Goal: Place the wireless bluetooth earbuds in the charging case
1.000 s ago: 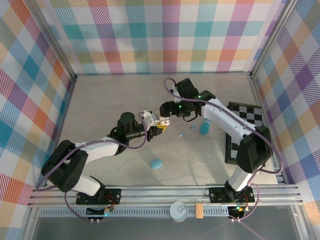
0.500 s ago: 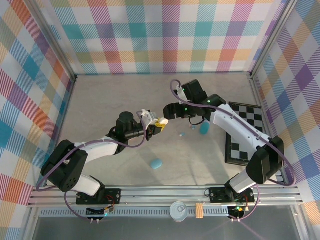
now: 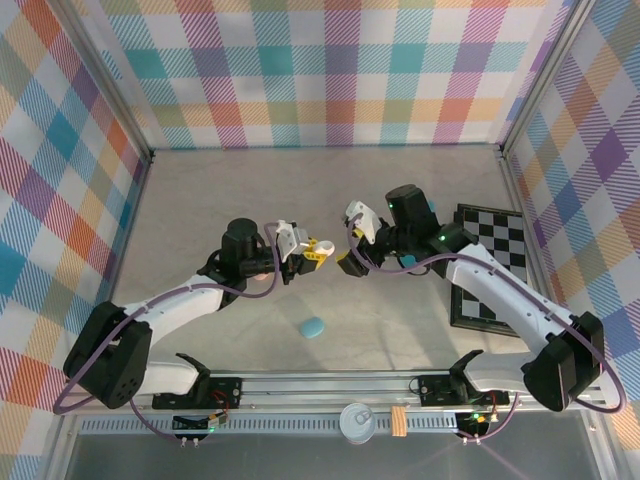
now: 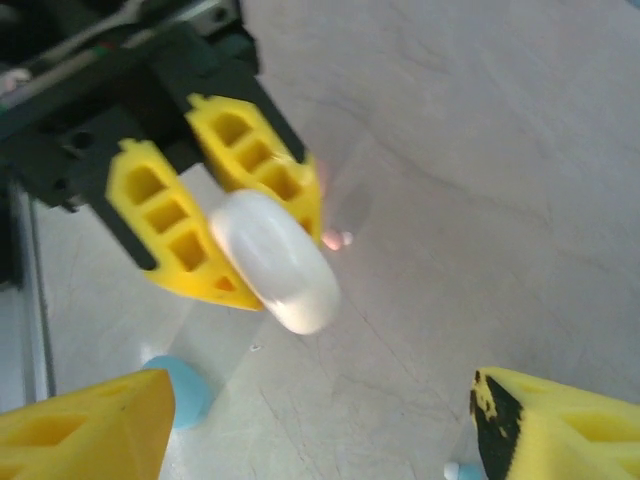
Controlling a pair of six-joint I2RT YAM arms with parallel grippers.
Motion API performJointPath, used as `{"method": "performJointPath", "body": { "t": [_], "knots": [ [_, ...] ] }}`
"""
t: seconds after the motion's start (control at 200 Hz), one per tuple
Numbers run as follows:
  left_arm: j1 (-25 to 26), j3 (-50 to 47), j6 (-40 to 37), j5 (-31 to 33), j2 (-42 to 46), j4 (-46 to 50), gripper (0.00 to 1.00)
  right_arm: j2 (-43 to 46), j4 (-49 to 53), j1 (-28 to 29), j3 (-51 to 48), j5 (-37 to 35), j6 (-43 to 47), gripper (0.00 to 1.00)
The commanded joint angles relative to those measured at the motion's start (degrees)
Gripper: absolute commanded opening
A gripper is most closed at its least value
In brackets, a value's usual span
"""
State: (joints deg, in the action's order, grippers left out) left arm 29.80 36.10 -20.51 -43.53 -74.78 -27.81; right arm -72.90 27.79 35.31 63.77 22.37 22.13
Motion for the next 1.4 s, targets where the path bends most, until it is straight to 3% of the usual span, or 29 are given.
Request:
{"method": "performJointPath", "body": {
  "t": [0.0, 0.145, 0.335, 0.54, 0.865, 0.93, 1.135, 1.395],
  "knots": [
    [-0.4, 2.3, -3.4, -3.9, 1.7, 4.6, 0.00, -2.1, 5.8, 0.0, 3.2, 6.7, 13.8, 0.71],
    [-0.4, 3.8, -4.5, -4.8, 2.6, 7.4, 0.00, -4.1, 5.2, 0.0, 5.0, 8.6, 15.9, 0.56],
    [-0.4, 4.4, -3.9, -5.7, 2.3, 7.2, 0.00, -7.6, 3.6, 0.3, 6.6, 10.8, 16.4, 0.53],
    [-0.4, 5.1, -3.9, -6.1, 2.0, 8.3, 0.00, -9.4, 0.8, 0.5, 6.6, 12.0, 15.3, 0.39],
    [-0.4, 5.5, -3.7, -5.8, 0.5, 8.0, 0.00, -9.8, -1.5, 0.5, 4.8, 11.0, 13.5, 0.27],
    [-0.4, 5.4, -3.7, -5.1, 0.8, 8.0, 0.09, -9.4, -2.9, 0.4, 3.9, 10.6, 12.5, 0.24],
    [-0.4, 2.8, -1.5, 0.1, 2.1, 3.9, 0.55, -8.5, -8.4, 0.3, 0.7, 8.9, 7.6, 0.22],
    [-0.3, -2.6, 1.7, 10.3, 7.8, 3.1, 0.81, -10.0, -17.8, -1.9, -3.6, 2.6, -0.2, 0.22]
  ]
}}
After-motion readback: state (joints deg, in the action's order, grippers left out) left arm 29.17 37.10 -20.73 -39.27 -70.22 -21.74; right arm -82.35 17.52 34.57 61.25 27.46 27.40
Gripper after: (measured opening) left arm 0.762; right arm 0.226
